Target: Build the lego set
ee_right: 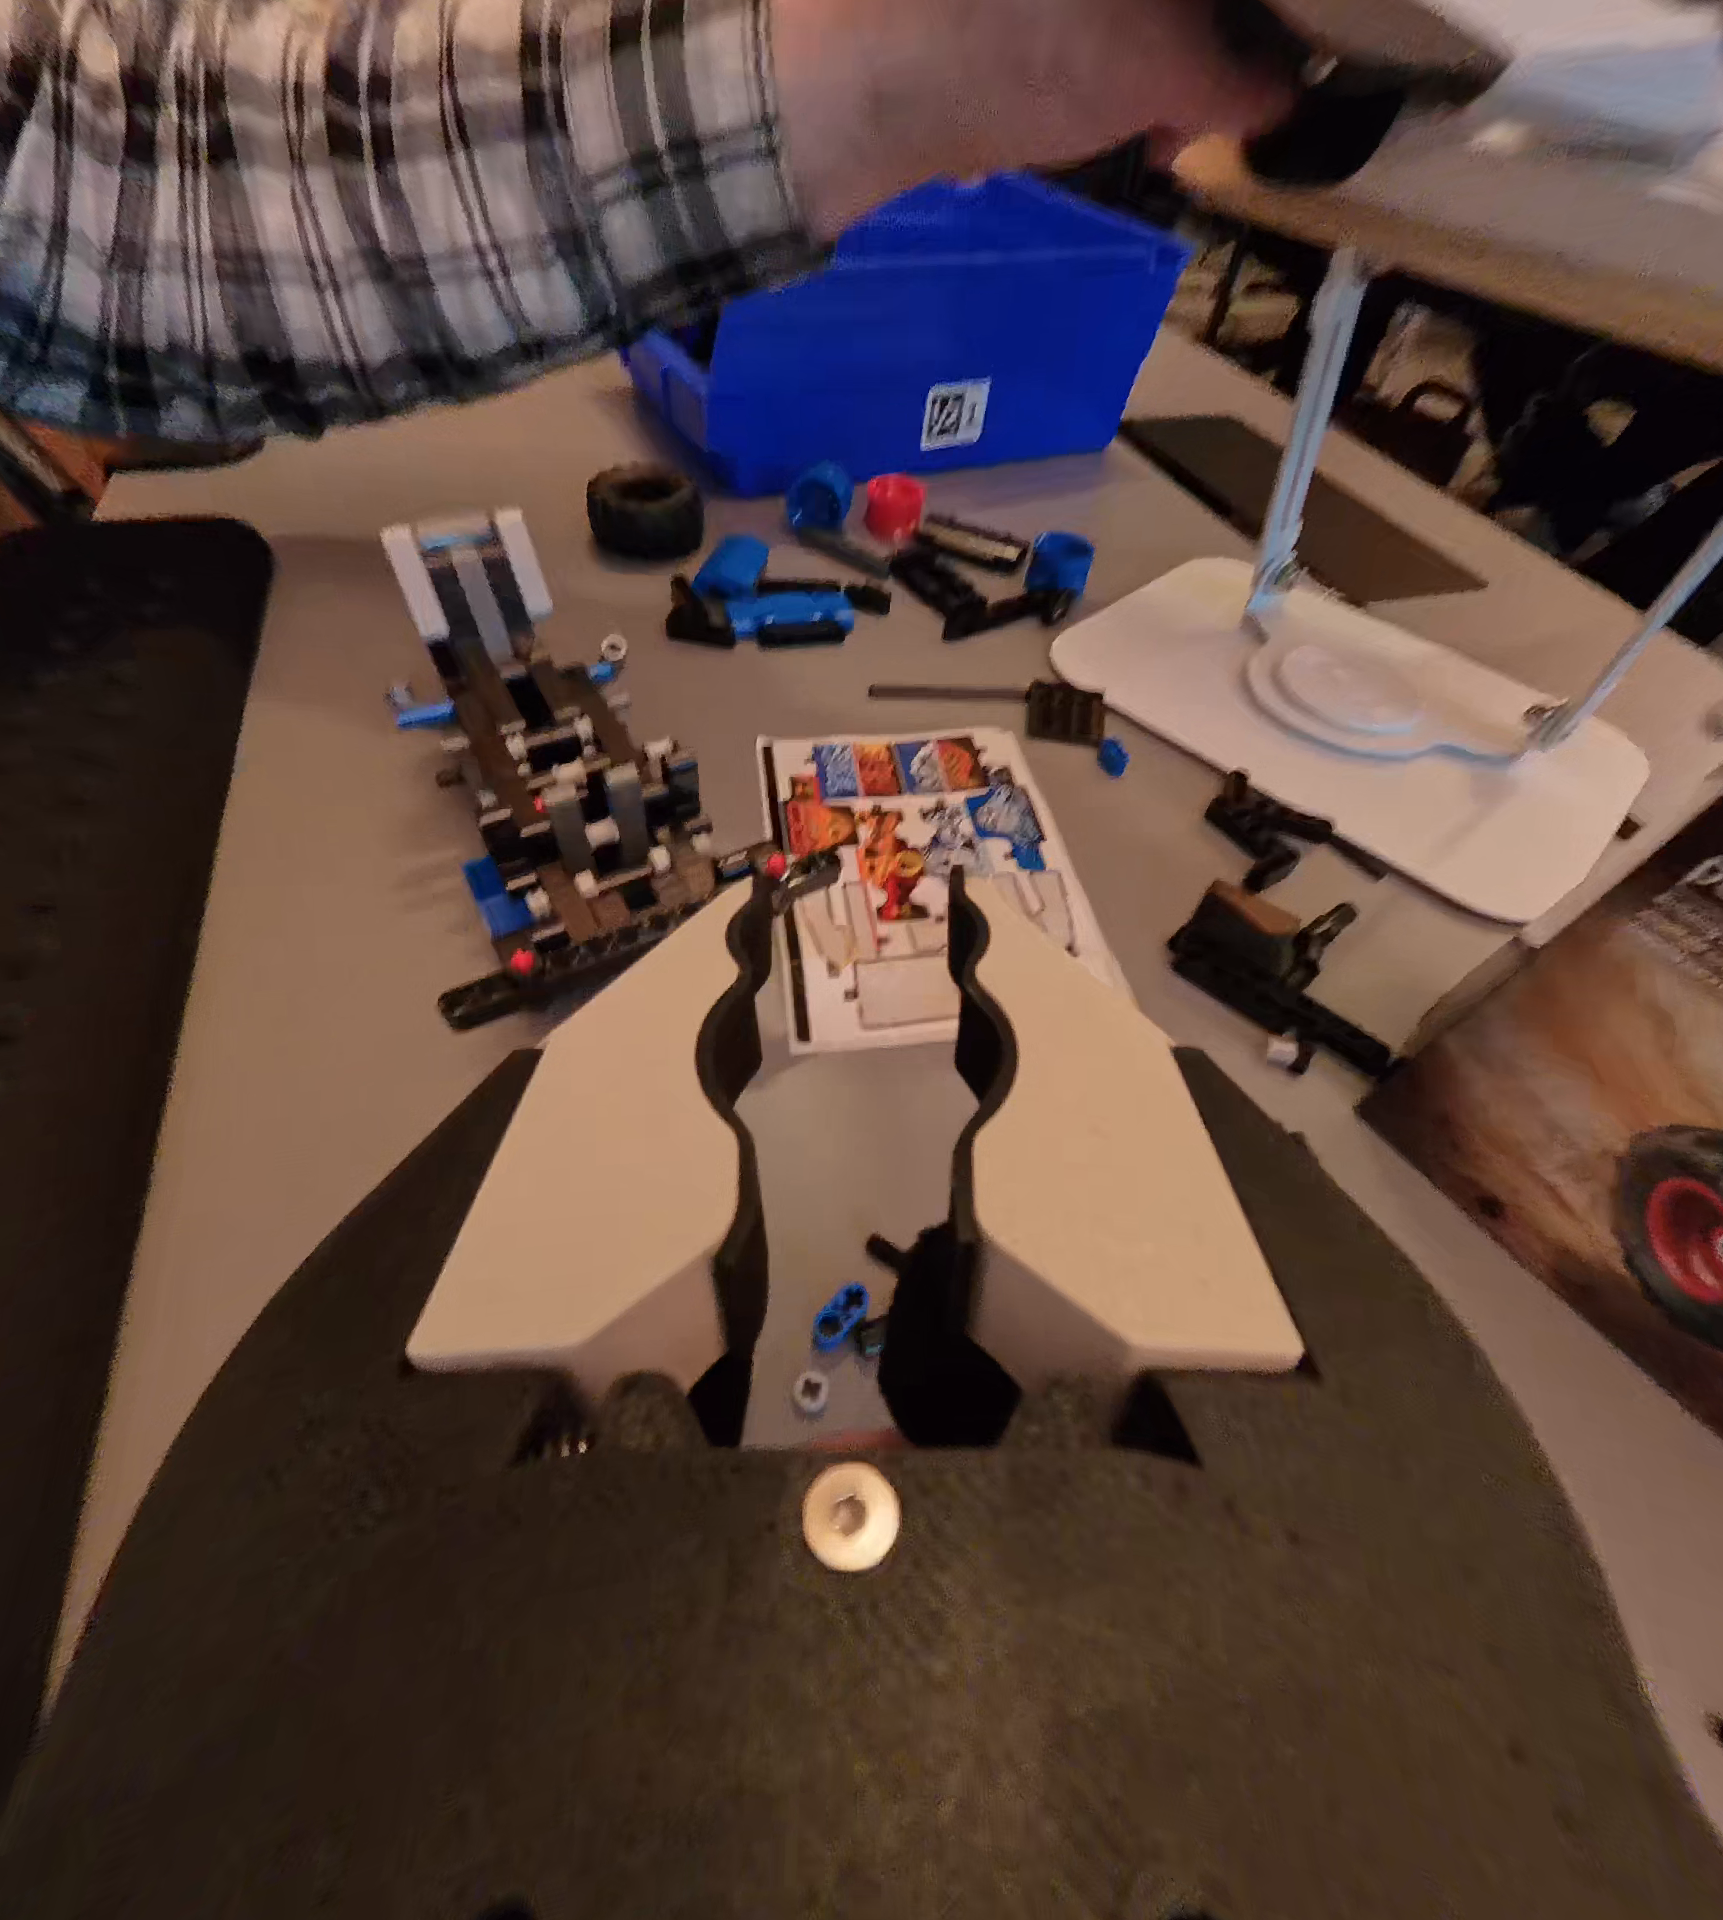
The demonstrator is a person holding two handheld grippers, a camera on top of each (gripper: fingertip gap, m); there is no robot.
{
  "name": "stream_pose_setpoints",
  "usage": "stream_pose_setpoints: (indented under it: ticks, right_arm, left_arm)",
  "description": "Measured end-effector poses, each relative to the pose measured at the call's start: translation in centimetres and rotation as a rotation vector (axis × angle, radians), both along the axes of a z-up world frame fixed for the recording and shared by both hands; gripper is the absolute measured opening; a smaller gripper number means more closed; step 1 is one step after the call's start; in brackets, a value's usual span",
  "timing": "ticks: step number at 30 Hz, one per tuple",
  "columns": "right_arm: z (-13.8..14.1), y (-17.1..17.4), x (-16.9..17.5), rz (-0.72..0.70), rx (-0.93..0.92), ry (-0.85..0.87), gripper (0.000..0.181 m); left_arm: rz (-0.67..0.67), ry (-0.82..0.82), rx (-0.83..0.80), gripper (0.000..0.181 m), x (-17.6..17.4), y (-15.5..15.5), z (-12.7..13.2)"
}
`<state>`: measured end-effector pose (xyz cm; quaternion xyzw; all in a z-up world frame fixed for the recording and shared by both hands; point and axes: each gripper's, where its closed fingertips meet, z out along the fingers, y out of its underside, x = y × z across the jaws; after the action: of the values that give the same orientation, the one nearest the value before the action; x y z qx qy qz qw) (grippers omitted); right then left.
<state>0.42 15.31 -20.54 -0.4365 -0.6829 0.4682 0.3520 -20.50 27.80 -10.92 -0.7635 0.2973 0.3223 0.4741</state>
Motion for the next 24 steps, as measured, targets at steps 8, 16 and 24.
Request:
stream_pose_setpoints:
  ticks: [8, 16, 24]
  right_arm:
    - [6.5, 4.3, -3.6, -0.218, 0.212, 0.052, 0.052]
    - [16.2, 14.4, -14.1, -0.356, 0.419, -0.062, 0.075]
    - [13.0, 23.0, -21.2, -0.402, 0.372, -0.250, 0.088]
  left_arm:
    - [0.005, -0.066, 0.056, 0.000, -1.5, -1.3, 1.0]
    - [0.048, -0.144, 0.082, 0.001, -3.6, -3.5, 1.4]
    - [0.024, -0.205, 0.089, 0.004, -3.3, -3.6, 1.0]
